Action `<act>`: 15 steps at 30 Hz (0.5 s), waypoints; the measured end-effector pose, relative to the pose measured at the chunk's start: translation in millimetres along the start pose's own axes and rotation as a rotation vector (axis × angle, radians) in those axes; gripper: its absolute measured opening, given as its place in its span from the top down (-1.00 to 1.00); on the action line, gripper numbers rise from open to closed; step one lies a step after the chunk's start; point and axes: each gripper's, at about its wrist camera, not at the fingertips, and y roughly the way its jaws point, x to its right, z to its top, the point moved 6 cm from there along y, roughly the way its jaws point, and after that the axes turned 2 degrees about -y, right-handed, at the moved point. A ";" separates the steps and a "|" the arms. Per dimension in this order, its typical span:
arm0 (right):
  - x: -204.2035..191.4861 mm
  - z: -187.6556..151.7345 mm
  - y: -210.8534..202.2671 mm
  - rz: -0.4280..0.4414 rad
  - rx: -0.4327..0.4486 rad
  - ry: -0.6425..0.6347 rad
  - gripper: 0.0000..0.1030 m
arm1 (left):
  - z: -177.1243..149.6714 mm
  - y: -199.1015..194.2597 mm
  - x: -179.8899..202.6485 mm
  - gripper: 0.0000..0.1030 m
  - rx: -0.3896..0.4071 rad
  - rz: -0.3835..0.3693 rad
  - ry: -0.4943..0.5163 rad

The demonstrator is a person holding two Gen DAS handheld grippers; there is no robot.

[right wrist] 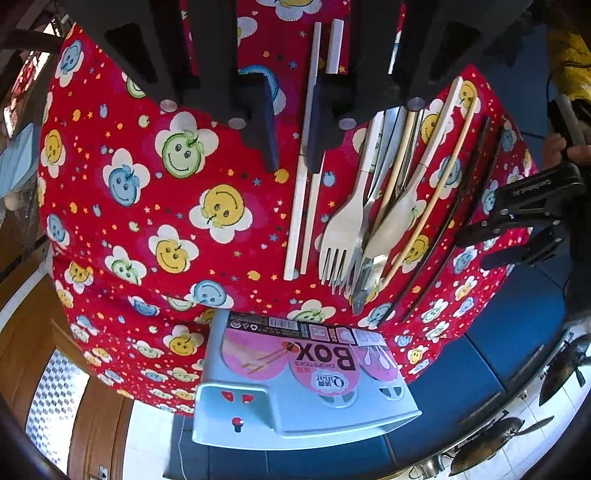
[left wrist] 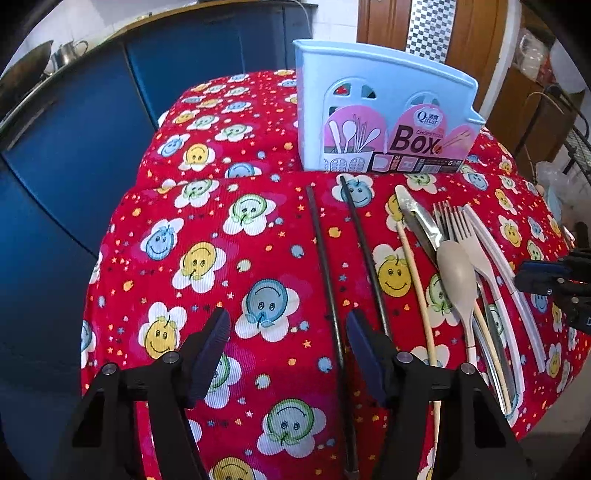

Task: Organize utensils
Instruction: 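Close the left gripper on a black chopstick while the right gripper grasps a white chopstick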

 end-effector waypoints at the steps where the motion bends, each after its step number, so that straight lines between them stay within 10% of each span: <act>1: 1.0 -0.3 0.3 -0.003 -0.001 -0.001 0.66 | -0.4 1.5 -0.3 -0.30 -0.003 0.002 0.000; 15: -7.9 15.1 16.5 -0.068 -0.089 -0.077 0.69 | 5.7 10.1 11.0 0.07 -0.080 -0.053 0.039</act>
